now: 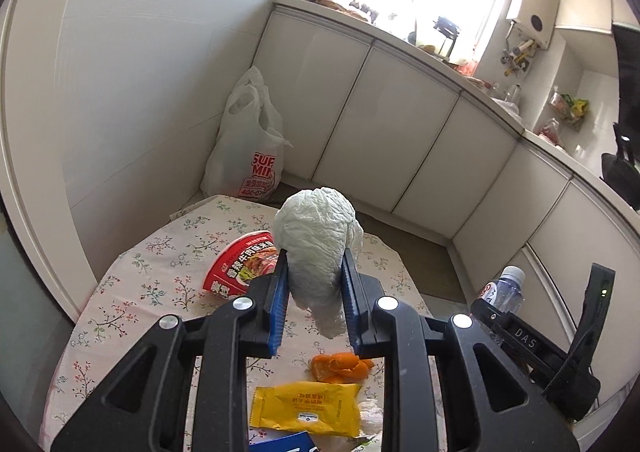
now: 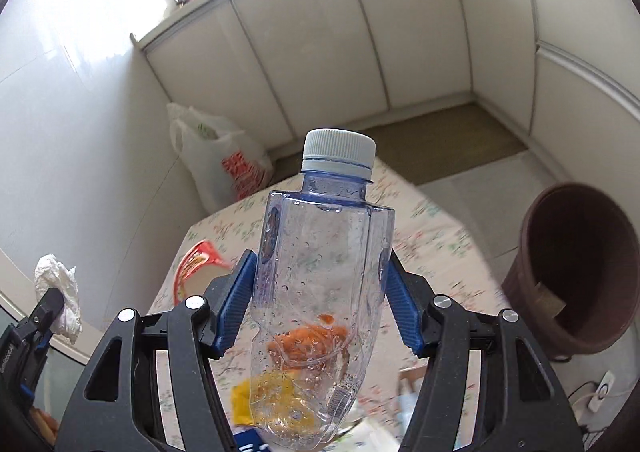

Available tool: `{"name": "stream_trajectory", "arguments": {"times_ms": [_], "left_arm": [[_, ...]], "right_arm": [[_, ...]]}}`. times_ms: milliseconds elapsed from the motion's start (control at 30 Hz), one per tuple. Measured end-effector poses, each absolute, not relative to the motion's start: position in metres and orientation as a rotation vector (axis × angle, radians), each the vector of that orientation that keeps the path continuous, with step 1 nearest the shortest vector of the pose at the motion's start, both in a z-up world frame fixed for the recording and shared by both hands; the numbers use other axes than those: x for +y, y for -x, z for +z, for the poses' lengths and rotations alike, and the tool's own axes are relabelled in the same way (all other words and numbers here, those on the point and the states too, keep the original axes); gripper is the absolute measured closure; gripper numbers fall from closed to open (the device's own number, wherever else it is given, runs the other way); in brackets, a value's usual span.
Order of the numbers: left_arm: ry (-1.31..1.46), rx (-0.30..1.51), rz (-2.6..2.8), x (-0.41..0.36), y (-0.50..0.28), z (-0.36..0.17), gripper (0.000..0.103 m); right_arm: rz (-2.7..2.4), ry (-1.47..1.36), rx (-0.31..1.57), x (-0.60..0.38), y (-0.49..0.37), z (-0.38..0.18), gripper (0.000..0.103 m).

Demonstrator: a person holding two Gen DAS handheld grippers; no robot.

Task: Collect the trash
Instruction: 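Carry the bottle with the right tool over the bin and release it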

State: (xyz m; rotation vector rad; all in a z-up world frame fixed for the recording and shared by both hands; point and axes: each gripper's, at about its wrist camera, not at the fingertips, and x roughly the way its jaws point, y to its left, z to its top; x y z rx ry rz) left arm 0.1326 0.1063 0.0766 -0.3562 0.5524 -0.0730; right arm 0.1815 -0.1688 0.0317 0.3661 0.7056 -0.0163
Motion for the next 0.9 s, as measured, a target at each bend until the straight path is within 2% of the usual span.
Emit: {"name": "stream_trajectory", "arguments": {"times_ms": [500,900], "left_arm": [[0.206,0.572,-0.207,0.008,-0.127,0.065,0.078],[0.110,0.598,-0.277,-0.042,-0.120,0.054,0.078]], "right_arm": [[-0.171,-0.321,0.545,-0.251,-0.131,0.056,0.043],[-0.390,-0.258,0.454,-0.320,-0.113,0.057,0.043]]}}
